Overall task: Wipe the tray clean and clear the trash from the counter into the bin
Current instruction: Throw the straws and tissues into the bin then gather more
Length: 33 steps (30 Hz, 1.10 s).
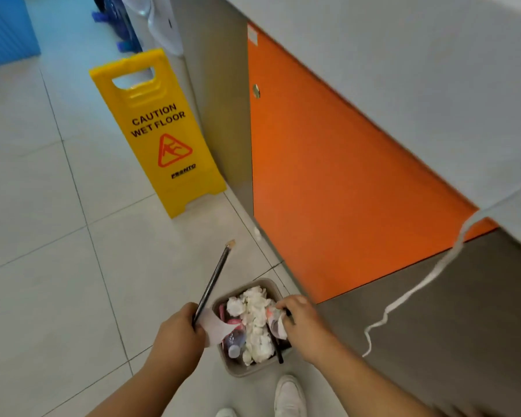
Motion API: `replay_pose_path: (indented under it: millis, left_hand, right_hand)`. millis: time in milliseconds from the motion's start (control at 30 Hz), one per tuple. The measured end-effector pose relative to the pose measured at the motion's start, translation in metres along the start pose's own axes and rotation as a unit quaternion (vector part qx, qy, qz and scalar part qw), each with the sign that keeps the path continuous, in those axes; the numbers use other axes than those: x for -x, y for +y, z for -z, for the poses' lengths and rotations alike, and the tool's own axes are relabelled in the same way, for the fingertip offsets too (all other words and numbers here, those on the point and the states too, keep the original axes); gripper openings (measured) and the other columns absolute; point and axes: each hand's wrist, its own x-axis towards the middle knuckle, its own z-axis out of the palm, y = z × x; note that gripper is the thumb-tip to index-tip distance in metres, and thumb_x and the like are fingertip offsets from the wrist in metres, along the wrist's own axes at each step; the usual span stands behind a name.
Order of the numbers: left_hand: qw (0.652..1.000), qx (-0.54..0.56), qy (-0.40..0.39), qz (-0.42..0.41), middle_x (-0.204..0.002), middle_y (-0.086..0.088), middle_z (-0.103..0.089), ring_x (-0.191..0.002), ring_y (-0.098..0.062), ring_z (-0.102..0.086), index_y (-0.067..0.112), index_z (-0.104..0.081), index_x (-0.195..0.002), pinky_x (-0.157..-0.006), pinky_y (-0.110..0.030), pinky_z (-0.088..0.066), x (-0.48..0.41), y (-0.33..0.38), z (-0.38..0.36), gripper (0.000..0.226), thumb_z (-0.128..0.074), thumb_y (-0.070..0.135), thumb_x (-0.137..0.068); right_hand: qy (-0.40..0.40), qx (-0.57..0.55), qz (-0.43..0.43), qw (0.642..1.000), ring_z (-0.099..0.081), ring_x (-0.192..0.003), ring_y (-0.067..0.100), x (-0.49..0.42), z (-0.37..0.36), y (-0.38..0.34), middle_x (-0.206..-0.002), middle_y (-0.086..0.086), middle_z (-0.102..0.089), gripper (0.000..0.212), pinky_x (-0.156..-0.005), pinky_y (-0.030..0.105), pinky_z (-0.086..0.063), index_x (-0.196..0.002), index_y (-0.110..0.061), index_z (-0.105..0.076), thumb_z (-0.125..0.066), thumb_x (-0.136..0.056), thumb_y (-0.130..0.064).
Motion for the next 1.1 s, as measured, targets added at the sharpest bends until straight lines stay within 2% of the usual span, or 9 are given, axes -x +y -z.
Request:
replay_pose_path:
  millis: [133, 367, 467, 600, 667, 733, 833, 967, 1100]
  left_hand:
    - [0.999, -0.007, -0.031, 0.026, -0.074, 0.003, -0.058, -0.066, -0.013, -0.051, 0.019, -0.054, -0.089, -0.052, -0.018, -0.035, -0.017, -0.025, -0.038, 0.021, -0.043, 0.002, -0.081]
    - [0.997, 0.0, -0.071, 0.038, -0.068, 0.009, -0.052, -0.061, -0.005, -0.047, 0.029, -0.043, -0.075, -0.048, -0.015, -0.03, -0.04, -0.046, -0.081, 0.028, -0.042, 0.002, -0.082]
    - [0.995, 0.002, -0.088, 0.041, -0.072, 0.008, -0.054, -0.065, -0.009, -0.05, 0.028, -0.047, -0.083, -0.05, -0.016, -0.033, -0.053, -0.051, -0.099, 0.026, -0.042, 0.003, -0.082]
    - [0.995, 0.02, -0.086, 0.052, -0.076, 0.005, -0.057, -0.07, -0.014, -0.054, 0.022, -0.053, -0.093, -0.052, -0.015, -0.036, -0.069, -0.048, -0.126, 0.024, -0.043, 0.003, -0.081]
    - [0.995, 0.02, -0.087, 0.048, -0.073, 0.005, -0.055, -0.071, -0.018, -0.054, 0.018, -0.055, -0.098, -0.053, -0.016, -0.037, -0.074, -0.042, -0.139, 0.025, -0.043, 0.003, -0.082]
    - [0.994, 0.026, -0.095, 0.05, -0.076, 0.004, -0.058, -0.075, -0.021, -0.057, 0.019, -0.057, -0.103, -0.06, -0.023, -0.044, -0.077, -0.038, -0.149, 0.025, -0.044, 0.006, -0.086]
    - [0.991, 0.014, -0.119, 0.068, -0.097, -0.003, -0.068, -0.087, -0.023, -0.061, 0.02, -0.057, -0.101, -0.075, -0.029, -0.049, -0.08, -0.038, -0.157, 0.018, -0.046, 0.014, -0.088]
    - [0.989, -0.039, -0.121, 0.073, -0.096, 0.0, -0.064, -0.08, -0.018, -0.055, 0.022, -0.056, -0.109, -0.064, -0.025, -0.04, -0.074, -0.047, -0.15, 0.022, -0.046, 0.031, -0.092]
    - [0.986, -0.097, -0.121, 0.068, -0.084, 0.005, -0.057, -0.071, -0.014, -0.053, 0.023, -0.05, -0.111, -0.058, -0.024, -0.04, -0.071, -0.061, -0.141, 0.023, -0.04, 0.033, -0.094]
  right_hand:
    - [-0.004, 0.007, -0.009, 1.0, -0.049, -0.113, 0.01, -0.034, -0.031, 0.026, -0.134, -0.005, -0.043, 0.031, -0.096, 0.02, -0.038, -0.125, -0.021, -0.053, -0.042, -0.097, -0.016]
    - [-0.031, 0.042, -0.007, 0.999, -0.046, -0.121, 0.014, -0.08, -0.064, 0.052, -0.142, -0.002, -0.037, 0.038, -0.101, 0.026, -0.038, -0.135, -0.021, -0.045, -0.04, -0.097, -0.017]
    - [-0.04, 0.05, 0.004, 0.998, -0.039, -0.13, 0.014, -0.09, -0.069, 0.055, -0.15, -0.005, -0.027, 0.047, -0.106, 0.027, -0.035, -0.143, -0.022, -0.035, -0.045, -0.097, -0.019]
    - [0.015, 0.013, 0.026, 0.999, -0.041, -0.127, 0.01, -0.089, -0.069, 0.058, -0.149, -0.01, -0.025, 0.05, -0.104, 0.025, -0.038, -0.142, -0.023, -0.037, -0.05, -0.094, -0.017]
    - [0.042, -0.009, 0.04, 0.998, -0.04, -0.123, 0.003, -0.085, -0.068, 0.062, -0.146, -0.013, -0.027, 0.049, -0.102, 0.017, -0.036, -0.14, -0.022, -0.04, -0.052, -0.093, -0.015]
    - [0.063, -0.02, 0.055, 0.996, -0.034, -0.116, -0.006, -0.08, -0.067, 0.064, -0.141, -0.016, -0.03, 0.048, -0.095, 0.003, -0.026, -0.138, -0.023, -0.042, -0.053, -0.092, -0.013]
    - [0.09, -0.032, 0.067, 0.993, -0.035, -0.114, -0.006, -0.073, -0.065, 0.068, -0.141, -0.013, -0.033, 0.047, -0.091, -0.003, -0.021, -0.136, -0.023, -0.045, -0.053, -0.091, -0.01]
    - [0.12, -0.053, 0.07, 0.989, -0.04, -0.11, -0.006, -0.063, -0.066, 0.069, -0.129, -0.015, -0.037, 0.039, -0.083, -0.009, -0.024, -0.128, -0.02, -0.053, -0.056, -0.091, -0.008]
    - [0.094, -0.055, 0.055, 0.993, -0.04, -0.12, -0.002, -0.055, -0.07, 0.071, -0.135, -0.017, -0.036, 0.042, -0.086, -0.007, -0.024, -0.13, -0.024, -0.05, -0.052, -0.091, -0.009]
